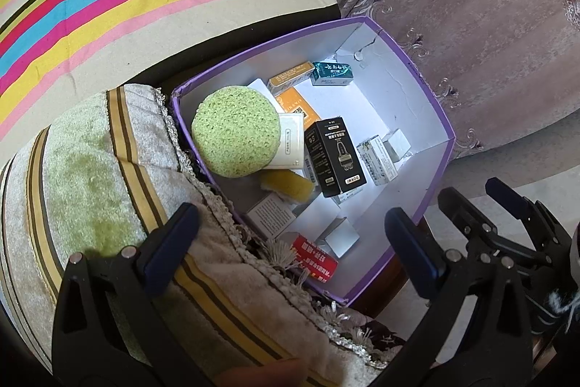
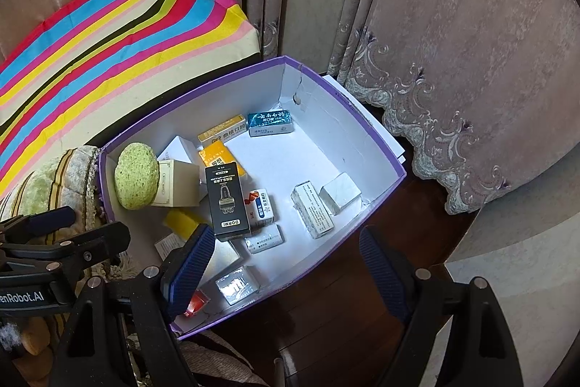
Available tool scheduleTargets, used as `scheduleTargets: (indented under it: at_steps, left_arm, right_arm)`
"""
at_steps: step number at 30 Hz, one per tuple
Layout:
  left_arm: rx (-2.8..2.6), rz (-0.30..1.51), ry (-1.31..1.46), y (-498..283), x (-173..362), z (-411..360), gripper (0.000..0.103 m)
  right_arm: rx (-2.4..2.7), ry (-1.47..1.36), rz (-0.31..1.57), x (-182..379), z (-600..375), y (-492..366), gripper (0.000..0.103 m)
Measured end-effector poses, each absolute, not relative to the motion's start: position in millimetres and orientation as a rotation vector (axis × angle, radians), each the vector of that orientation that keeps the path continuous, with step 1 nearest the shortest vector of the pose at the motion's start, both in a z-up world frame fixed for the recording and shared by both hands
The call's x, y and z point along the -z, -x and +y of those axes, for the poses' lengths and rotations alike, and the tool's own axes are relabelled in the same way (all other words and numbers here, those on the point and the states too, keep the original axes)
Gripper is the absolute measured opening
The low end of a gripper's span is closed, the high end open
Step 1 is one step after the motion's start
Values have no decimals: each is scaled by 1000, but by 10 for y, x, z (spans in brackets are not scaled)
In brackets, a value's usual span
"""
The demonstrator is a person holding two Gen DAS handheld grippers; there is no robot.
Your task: Organize objects
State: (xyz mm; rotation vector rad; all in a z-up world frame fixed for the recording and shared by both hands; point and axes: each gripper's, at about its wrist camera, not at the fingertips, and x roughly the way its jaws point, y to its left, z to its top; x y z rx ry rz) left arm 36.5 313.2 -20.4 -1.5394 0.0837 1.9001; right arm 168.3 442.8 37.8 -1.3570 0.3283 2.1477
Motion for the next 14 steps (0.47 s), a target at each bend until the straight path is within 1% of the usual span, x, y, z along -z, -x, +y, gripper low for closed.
scheduleTargets:
  at_steps: [14]
  left_arm:
    - [-1917, 49, 1518, -365, 213, 3115, 102]
  right_arm:
    - [-2134, 1368, 342, -325, 4444, -1682, 83]
